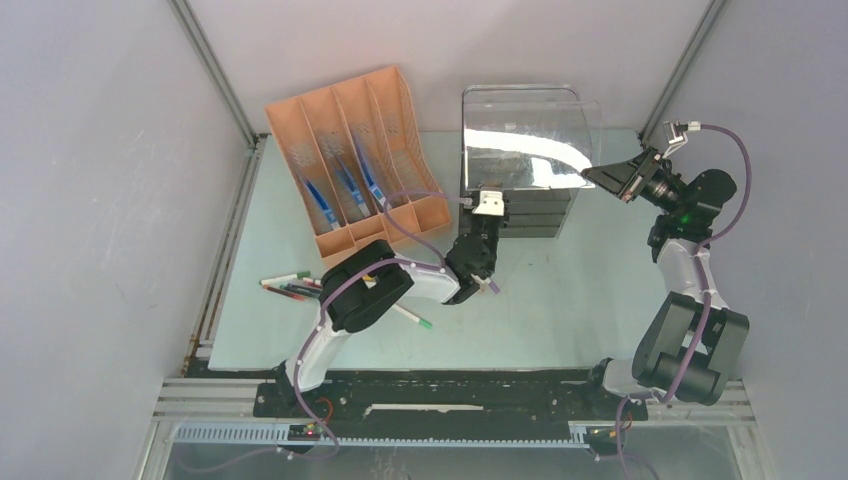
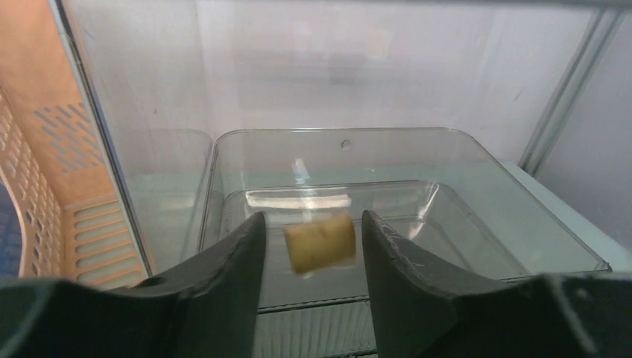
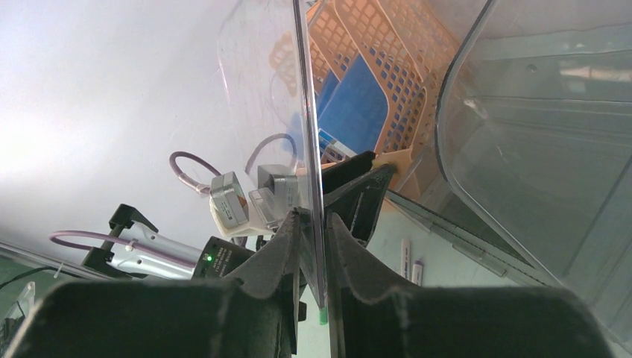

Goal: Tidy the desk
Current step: Place the stationery in the drawer, then pick up the stationery from the center of the board.

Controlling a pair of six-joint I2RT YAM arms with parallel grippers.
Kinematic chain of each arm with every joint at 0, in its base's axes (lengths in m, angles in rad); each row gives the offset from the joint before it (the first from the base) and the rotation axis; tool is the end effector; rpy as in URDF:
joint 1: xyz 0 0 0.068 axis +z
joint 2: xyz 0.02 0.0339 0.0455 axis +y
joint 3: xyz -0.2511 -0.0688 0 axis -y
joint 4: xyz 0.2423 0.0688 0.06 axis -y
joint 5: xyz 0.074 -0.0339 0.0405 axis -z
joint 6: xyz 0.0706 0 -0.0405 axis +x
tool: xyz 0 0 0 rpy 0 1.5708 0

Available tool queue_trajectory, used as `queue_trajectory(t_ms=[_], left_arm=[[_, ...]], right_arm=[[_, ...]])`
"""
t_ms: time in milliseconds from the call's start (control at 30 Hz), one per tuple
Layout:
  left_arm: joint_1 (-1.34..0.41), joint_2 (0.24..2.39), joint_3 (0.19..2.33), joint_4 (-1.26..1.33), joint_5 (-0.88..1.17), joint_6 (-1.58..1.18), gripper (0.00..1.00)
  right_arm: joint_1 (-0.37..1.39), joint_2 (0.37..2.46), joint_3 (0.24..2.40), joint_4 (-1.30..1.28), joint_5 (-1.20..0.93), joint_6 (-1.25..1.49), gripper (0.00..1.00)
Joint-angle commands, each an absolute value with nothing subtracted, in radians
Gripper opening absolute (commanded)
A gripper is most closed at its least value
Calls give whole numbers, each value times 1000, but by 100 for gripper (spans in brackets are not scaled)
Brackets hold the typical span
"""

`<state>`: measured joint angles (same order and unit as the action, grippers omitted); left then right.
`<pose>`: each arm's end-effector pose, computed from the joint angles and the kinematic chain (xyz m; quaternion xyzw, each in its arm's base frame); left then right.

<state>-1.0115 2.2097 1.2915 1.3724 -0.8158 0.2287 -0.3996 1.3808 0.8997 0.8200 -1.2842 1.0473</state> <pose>0.2954 -0.3749 0.2127 0.0088 0.5913 -0.1028 0.7999 0.3062 -0.0558 0.3324 -0.0601 0.6704 0.5360 0.5096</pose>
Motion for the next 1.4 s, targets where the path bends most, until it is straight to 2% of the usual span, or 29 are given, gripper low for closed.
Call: queue_trajectory(t_ms=[0, 267, 833, 1033, 1367], left_arm=[[-1013, 2192, 1299, 1398, -842, 266, 60], [-1033, 2089, 1185, 1397, -776, 238, 73], [-1072, 1719, 709, 1361, -437, 39, 97], [-1071, 1612, 637, 1190, -278, -52, 100], [-1064, 1545, 657, 896, -200, -153, 100]], right_arm=[[-394, 1365, 901, 852, -1267, 1056, 20], [-395, 1364, 900, 851, -1267, 1057, 20], [-394, 1364, 900, 847, -1270, 1052, 20], [-394, 1364, 900, 844, -1270, 1049, 20], [-397, 1353, 900, 834, -1272, 1044, 20]])
